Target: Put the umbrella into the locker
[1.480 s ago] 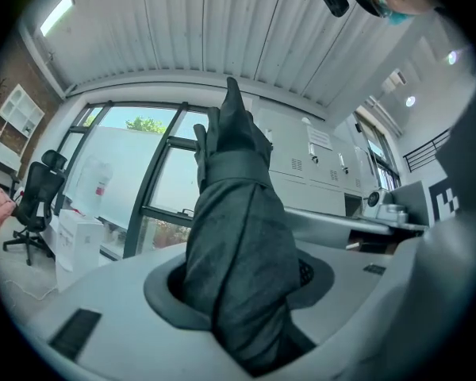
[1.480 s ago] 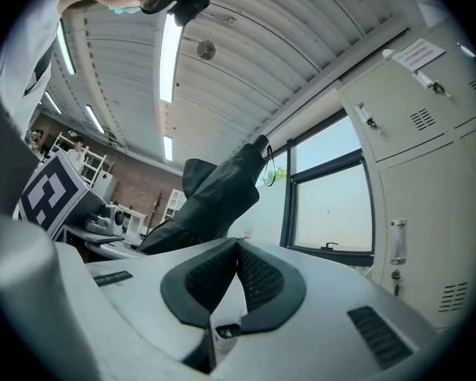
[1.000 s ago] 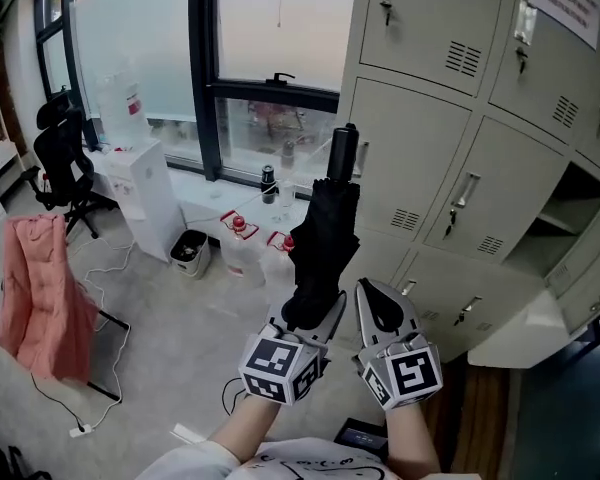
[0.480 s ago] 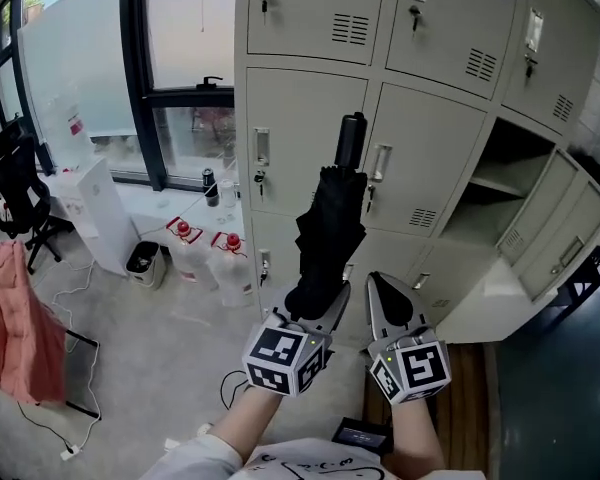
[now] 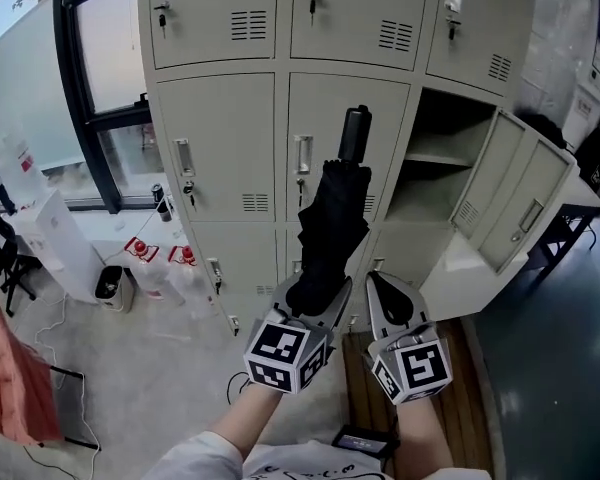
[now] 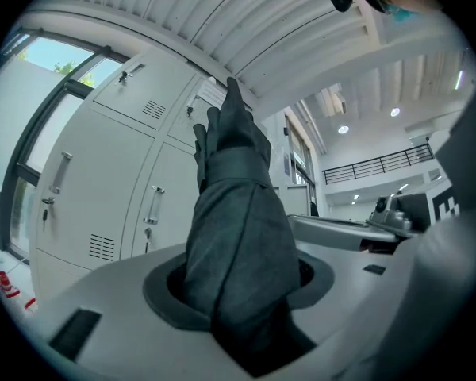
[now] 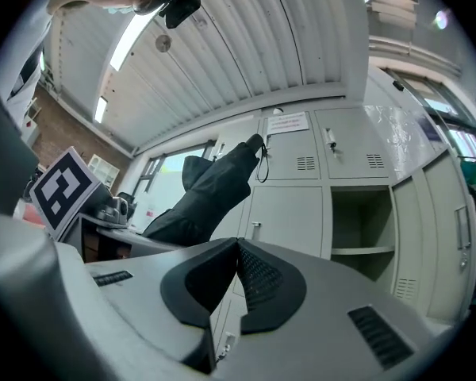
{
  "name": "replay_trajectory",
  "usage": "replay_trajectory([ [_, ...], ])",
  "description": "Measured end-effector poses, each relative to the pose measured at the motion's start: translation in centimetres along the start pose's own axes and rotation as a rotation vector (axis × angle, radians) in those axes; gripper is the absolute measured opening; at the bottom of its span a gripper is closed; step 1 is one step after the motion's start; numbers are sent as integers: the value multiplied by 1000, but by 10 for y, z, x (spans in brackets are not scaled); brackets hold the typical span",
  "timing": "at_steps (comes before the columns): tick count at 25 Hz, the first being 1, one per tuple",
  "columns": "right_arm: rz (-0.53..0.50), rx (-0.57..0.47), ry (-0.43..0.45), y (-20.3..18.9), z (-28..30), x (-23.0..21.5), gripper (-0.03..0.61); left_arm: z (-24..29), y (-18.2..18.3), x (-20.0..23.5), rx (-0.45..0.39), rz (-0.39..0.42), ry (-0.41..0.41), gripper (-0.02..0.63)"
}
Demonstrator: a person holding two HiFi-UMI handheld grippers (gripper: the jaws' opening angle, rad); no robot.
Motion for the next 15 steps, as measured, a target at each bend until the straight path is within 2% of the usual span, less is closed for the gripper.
replay_trajectory([
  [4, 6, 14, -73, -7, -12, -29, 28, 28, -4, -21, 22, 35, -83, 230],
  [11, 0, 28, -199, -12, -19, -79, 28, 85, -9, -45, 54, 23, -214, 230],
  [15, -17, 37, -255, -7, -14, -106, 28, 119, -11, -47, 85, 6, -258, 230],
])
Point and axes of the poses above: the fingertips, and each gripper's own axes: z forward along the fingers, x to its left, y out of its top, the point moved 1 cm from there along -z, backward along the fingers, and after that the axes turned 7 degrees about z, right-handed, at the moved point
